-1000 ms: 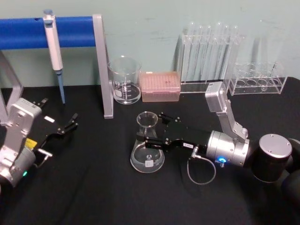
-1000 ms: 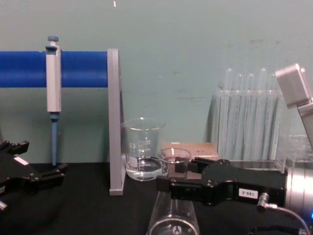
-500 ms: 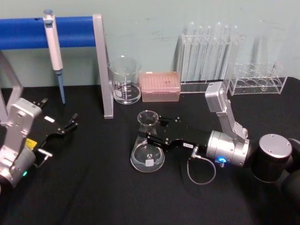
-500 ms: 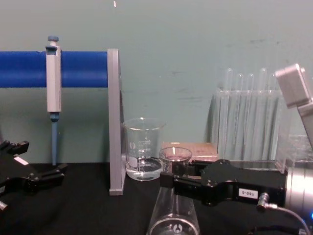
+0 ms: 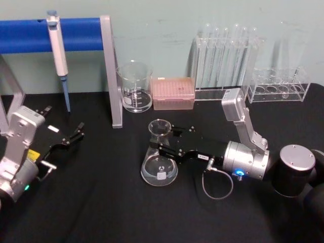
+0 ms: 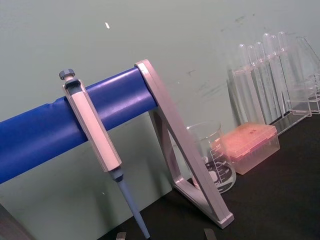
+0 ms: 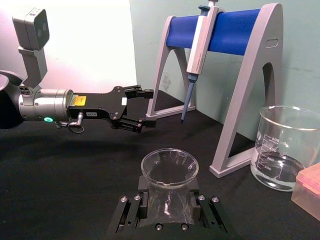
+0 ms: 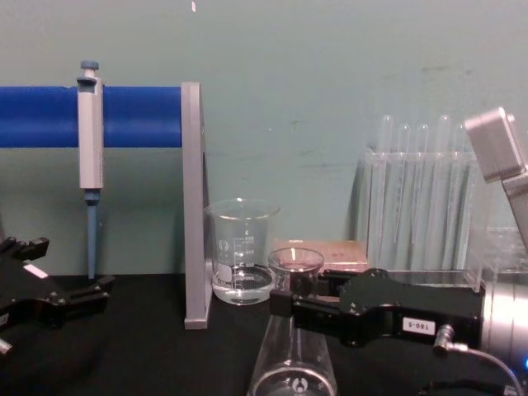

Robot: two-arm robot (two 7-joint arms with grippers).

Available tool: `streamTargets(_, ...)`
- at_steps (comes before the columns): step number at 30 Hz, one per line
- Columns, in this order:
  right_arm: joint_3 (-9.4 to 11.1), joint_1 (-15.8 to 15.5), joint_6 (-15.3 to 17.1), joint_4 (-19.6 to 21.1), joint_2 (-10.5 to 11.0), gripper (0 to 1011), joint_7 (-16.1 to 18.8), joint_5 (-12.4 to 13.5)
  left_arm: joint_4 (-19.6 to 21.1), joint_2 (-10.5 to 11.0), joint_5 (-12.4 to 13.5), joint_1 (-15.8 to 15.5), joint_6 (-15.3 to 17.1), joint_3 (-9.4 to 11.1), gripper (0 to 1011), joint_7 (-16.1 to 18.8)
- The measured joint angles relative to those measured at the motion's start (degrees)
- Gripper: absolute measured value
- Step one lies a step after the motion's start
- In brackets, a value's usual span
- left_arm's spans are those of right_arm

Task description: Grasp the erlenmeyer flask with one hand, shake it three times, then place it back.

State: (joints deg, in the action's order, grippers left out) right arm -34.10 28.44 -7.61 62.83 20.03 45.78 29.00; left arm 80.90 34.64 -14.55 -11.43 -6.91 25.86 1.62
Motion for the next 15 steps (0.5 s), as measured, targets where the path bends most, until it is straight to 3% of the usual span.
streamTargets(10,0.0,-0.4,0.5,1.1,0.2,450,-0.1,0.2,0.0,0.0,0.0,0.0,0.0,0.0,1001,0.0)
streamTargets(15,1.0,-1.4,1.1,3.4,0.3,449,-2.2,1.1,0.0,0.0,0.0,0.0,0.0,0.0,1001,0.0)
